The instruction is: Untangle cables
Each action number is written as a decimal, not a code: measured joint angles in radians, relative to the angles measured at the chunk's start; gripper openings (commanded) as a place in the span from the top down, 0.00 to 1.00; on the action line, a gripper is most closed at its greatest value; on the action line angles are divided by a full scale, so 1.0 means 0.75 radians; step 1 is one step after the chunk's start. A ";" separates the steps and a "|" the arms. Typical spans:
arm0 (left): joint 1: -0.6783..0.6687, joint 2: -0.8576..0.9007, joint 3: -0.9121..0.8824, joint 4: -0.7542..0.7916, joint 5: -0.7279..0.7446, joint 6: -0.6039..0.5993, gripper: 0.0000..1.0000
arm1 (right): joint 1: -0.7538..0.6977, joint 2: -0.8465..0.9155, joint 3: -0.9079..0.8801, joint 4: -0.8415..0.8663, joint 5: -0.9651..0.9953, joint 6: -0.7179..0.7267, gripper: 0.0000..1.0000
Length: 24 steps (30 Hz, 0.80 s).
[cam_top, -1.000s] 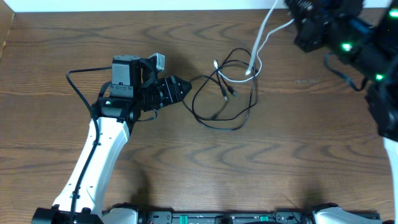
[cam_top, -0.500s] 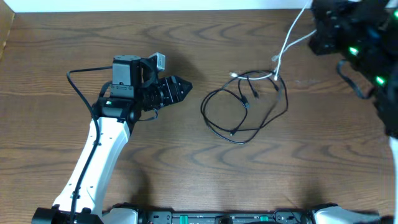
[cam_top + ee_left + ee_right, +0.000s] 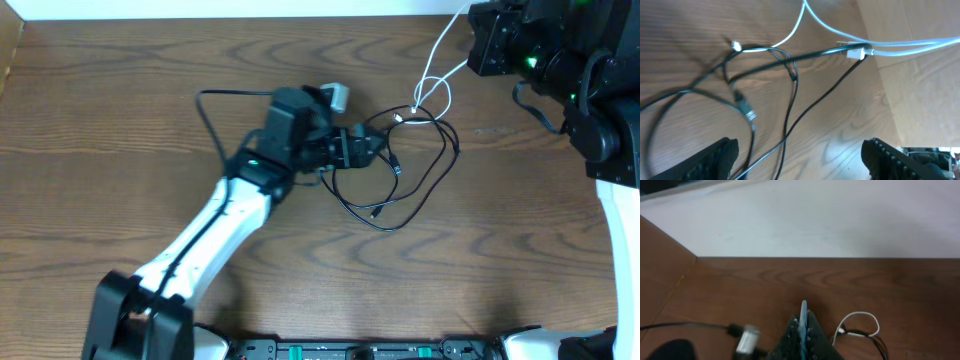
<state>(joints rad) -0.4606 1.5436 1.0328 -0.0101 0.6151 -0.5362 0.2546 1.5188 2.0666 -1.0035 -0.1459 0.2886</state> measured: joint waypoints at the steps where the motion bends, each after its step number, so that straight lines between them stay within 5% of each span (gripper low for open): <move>1: -0.024 0.024 0.001 0.050 -0.021 -0.021 0.14 | 0.000 -0.001 0.000 -0.003 -0.004 0.000 0.99; 13: -0.205 0.294 0.005 0.603 -0.243 -0.269 0.13 | 0.000 -0.001 0.000 -0.034 -0.051 0.001 0.99; 16: -0.217 0.330 0.005 0.613 -0.296 -0.290 0.34 | 0.000 -0.001 0.000 -0.047 -0.054 0.000 0.99; 20: -0.200 0.336 0.005 0.613 -0.330 -0.284 0.85 | 0.000 -0.001 0.000 -0.058 -0.054 -0.005 0.99; 24: -0.181 0.336 0.005 0.582 -0.292 -0.242 0.92 | -0.010 -0.001 0.000 -0.057 -0.056 -0.007 0.99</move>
<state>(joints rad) -0.5964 1.7954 1.0367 0.4263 0.3958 -0.7174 0.2470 1.5181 2.0666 -1.0462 -0.1879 0.2832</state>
